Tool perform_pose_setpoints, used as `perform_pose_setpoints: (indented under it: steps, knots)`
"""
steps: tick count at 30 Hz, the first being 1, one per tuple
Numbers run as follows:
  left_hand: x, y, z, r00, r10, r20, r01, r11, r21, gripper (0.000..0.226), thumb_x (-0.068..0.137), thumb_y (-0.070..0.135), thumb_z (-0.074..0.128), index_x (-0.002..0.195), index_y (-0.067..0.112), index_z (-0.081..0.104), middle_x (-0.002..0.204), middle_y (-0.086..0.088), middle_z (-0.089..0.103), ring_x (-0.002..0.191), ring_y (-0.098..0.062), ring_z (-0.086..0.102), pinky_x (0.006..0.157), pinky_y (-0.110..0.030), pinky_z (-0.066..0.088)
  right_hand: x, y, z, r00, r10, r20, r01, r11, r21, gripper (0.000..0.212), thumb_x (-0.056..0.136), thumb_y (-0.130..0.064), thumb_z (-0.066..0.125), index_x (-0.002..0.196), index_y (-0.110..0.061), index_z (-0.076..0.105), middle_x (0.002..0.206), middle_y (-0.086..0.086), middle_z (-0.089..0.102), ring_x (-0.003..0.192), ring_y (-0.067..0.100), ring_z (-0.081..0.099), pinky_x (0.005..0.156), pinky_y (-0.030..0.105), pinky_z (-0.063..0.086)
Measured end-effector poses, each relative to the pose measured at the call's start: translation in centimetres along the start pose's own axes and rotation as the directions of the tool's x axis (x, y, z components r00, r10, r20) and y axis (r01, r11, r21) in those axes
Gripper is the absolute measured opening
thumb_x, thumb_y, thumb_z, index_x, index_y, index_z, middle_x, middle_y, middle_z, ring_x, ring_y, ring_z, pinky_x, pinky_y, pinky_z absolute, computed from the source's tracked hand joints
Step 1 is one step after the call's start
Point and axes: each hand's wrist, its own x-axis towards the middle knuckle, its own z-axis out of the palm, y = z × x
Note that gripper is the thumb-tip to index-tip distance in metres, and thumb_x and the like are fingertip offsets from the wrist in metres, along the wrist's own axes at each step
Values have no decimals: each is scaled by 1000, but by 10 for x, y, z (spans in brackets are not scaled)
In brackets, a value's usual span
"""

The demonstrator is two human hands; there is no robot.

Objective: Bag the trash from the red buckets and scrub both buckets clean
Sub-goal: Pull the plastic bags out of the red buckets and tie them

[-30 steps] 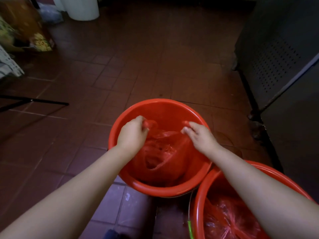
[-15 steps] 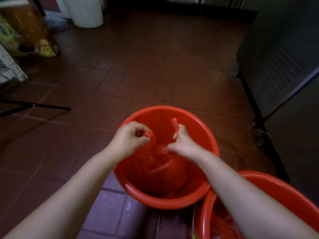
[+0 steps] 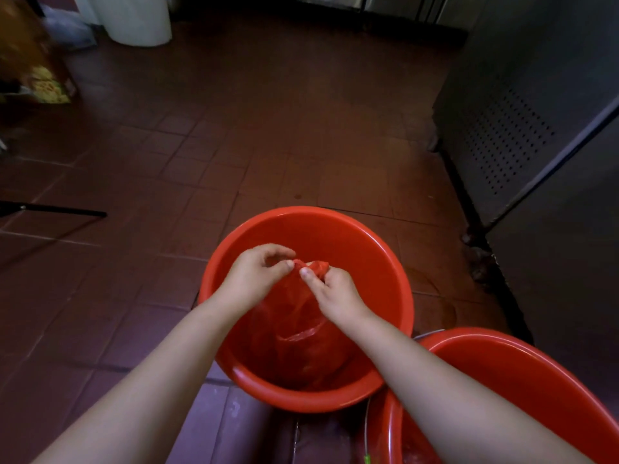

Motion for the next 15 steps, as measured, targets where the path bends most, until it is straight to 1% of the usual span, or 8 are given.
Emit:
perform_pose_setpoints:
  steps: [2, 4, 6, 8, 9, 10, 12, 15]
  knots:
    - [1, 1, 6, 999, -15, 32, 16, 1000, -7, 10, 84, 10, 67, 81, 19, 70, 60, 16, 61, 53, 8, 52, 55, -13, 39, 0, -2, -2, 1000, 16, 24, -18, 997, 79, 36, 93, -42, 51, 86, -13, 69, 68, 2, 65, 63, 15, 61, 64, 33, 45]
    - [2, -1, 8, 1000, -1, -31, 2, 1000, 14, 17, 83, 10, 67, 72, 22, 66, 62, 14, 62, 56, 6, 54, 58, -16, 41, 1, -4, -4, 989, 126, 75, -141, 957, 252, 35, 97, -30, 50, 78, -7, 66, 55, 2, 59, 49, 11, 53, 55, 27, 41]
    - [3, -1, 2, 998, 34, -46, -35, 999, -17, 20, 83, 8, 66, 70, 23, 65, 67, 11, 63, 61, 4, 55, 62, -17, 43, 1, -8, -8, 968, 204, 149, -252, 833, 492, 19, 96, -18, 53, 85, -10, 65, 60, 2, 65, 51, 9, 58, 52, 19, 42]
    - [0, 1, -4, 992, 101, 76, -100, 995, -11, 22, 82, 5, 68, 70, 24, 64, 69, 8, 61, 63, 4, 55, 62, -12, 41, 0, -11, -15, 948, 243, 204, -317, 691, 650, 6, 90, -5, 60, 89, -6, 66, 70, 7, 68, 59, 12, 63, 54, 17, 47]
    - [-2, 1, -6, 978, 125, 166, -131, 991, 27, 21, 80, 5, 70, 71, 24, 65, 72, 7, 62, 67, 2, 56, 64, -13, 41, -1, -12, -19, 945, 241, 220, -326, 661, 676, 6, 85, 2, 63, 87, -3, 66, 72, 10, 67, 61, 14, 63, 55, 18, 49]
    - [-4, 1, -6, 957, 134, 256, -154, 986, 62, 19, 78, 6, 72, 72, 23, 67, 76, 5, 62, 71, -1, 57, 67, -15, 43, -1, -12, -22, 947, 230, 224, -321, 677, 662, 10, 80, 7, 66, 85, -1, 65, 72, 10, 66, 62, 15, 63, 57, 19, 50]
    - [-5, -2, -3, 931, 98, 351, -139, 986, 96, 18, 73, 3, 75, 74, 20, 69, 80, 1, 63, 73, -6, 58, 71, -21, 45, -4, -12, -27, 961, 176, 214, -267, 794, 546, 21, 72, 15, 68, 77, -4, 64, 67, 5, 66, 60, 12, 62, 58, 19, 50]
    - [1, -10, 5, 963, 119, 241, -156, 978, 141, 31, 71, -1, 69, 82, 27, 62, 89, 2, 61, 83, -10, 56, 79, -30, 45, -7, -16, -31, 974, 49, 222, -118, 942, 314, 30, 66, 19, 68, 70, -9, 58, 61, -1, 61, 57, 6, 59, 57, 17, 47]
